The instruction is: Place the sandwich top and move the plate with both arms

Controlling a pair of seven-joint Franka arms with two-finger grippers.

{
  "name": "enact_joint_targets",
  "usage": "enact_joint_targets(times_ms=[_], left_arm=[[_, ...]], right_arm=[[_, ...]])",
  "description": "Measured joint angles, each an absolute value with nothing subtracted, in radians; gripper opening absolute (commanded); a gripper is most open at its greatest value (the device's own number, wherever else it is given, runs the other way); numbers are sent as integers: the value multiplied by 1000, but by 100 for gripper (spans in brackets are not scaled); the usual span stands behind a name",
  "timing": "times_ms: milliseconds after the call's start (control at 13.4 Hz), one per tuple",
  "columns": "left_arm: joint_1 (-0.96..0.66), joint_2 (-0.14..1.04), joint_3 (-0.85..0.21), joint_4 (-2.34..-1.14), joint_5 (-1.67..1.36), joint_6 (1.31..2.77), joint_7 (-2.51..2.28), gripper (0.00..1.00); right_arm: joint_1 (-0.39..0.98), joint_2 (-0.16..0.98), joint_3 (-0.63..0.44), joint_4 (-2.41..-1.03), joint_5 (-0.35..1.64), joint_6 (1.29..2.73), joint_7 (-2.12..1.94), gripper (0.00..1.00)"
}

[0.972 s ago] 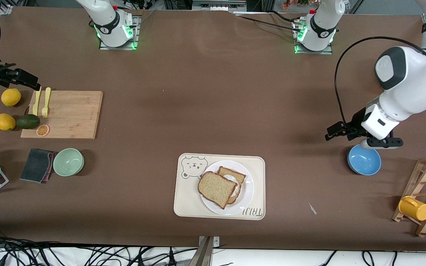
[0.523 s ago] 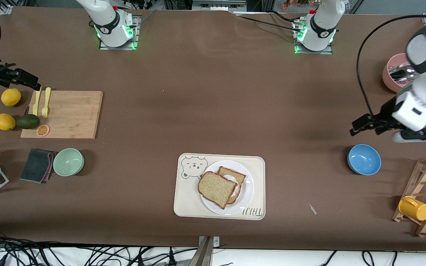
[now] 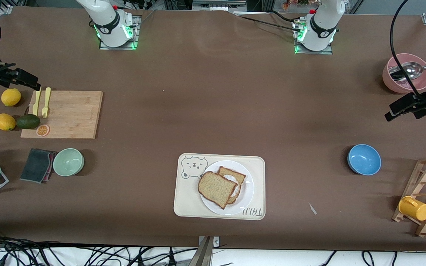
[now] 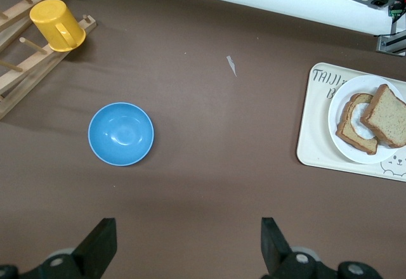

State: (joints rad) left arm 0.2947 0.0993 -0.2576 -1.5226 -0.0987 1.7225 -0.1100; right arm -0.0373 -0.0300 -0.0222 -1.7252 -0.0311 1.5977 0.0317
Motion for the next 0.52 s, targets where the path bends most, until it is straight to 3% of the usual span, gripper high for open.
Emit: enact_joint_targets(times_ms=[523], left_arm=[[294, 99, -276, -1519, -71, 1707, -143, 100]], right_arm=[[-37, -29, -21, -1717, -31, 1598, 32, 100]])
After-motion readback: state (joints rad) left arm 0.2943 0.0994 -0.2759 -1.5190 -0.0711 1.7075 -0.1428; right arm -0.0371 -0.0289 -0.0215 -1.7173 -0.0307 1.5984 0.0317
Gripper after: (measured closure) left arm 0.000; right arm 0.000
